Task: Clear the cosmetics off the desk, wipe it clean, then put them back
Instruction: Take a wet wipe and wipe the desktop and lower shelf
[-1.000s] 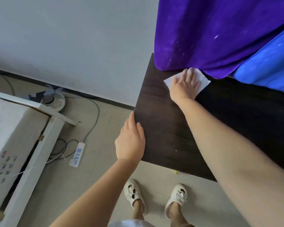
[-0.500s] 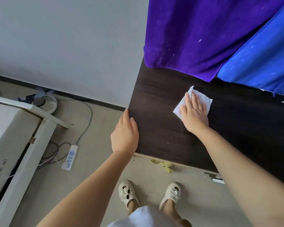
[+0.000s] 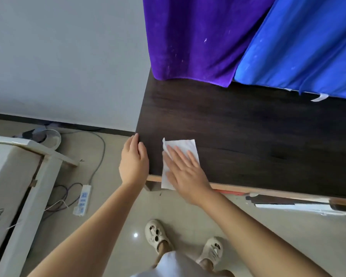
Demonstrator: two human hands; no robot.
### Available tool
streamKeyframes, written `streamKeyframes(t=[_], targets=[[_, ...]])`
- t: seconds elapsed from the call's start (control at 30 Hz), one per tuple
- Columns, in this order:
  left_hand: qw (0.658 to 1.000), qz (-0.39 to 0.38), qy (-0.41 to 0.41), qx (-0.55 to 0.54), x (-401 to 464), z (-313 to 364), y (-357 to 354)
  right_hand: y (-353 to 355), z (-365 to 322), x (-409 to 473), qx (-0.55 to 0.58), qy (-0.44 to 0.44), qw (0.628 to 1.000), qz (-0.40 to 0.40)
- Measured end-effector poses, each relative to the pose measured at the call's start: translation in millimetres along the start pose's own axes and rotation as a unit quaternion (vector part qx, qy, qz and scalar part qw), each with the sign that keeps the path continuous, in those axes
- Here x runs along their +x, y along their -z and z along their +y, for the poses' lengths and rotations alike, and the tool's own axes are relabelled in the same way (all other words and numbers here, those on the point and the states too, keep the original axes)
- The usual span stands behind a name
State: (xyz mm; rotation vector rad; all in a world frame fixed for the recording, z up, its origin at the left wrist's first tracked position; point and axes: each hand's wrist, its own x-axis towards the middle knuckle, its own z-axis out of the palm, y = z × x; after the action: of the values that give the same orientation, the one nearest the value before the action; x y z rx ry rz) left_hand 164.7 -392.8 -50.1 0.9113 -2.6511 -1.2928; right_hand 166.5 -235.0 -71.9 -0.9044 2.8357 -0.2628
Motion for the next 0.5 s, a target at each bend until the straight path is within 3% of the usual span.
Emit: streamKeyframes(t=[0.1, 0.2, 0.27, 0.3, 0.33, 0.43, 0.5], targets=[[0.99, 0.037, -0.093, 0.098, -18, 7, -19, 5, 83, -48, -0.017, -0.112, 0.993, 0.012], [0.977, -0.002, -0.173, 0.124, -39, 21, -46, 17, 163, -89, -0.02, -0.28, 0.96, 0.02], [0.967, -0.026, -0.218, 0.134, -57, 34, -68, 25, 173, -96, 0.016, -0.399, 0.916, 0.038], [0.963, -0.033, -0.231, 0.134, -66, 42, -80, 27, 164, -94, 0.03, -0.415, 0.908, 0.047], [0.961, -0.037, -0.241, 0.131, -76, 51, -92, 26, 151, -91, 0.034, -0.389, 0.919, 0.05], [0.96, -0.04, -0.254, 0.107, -102, 77, -128, 18, 114, -96, 0.031, -0.168, 0.985, 0.023], [0.958, -0.052, -0.261, 0.103, -116, 91, -150, 19, 134, -120, 0.033, -0.086, 0.996, 0.008]])
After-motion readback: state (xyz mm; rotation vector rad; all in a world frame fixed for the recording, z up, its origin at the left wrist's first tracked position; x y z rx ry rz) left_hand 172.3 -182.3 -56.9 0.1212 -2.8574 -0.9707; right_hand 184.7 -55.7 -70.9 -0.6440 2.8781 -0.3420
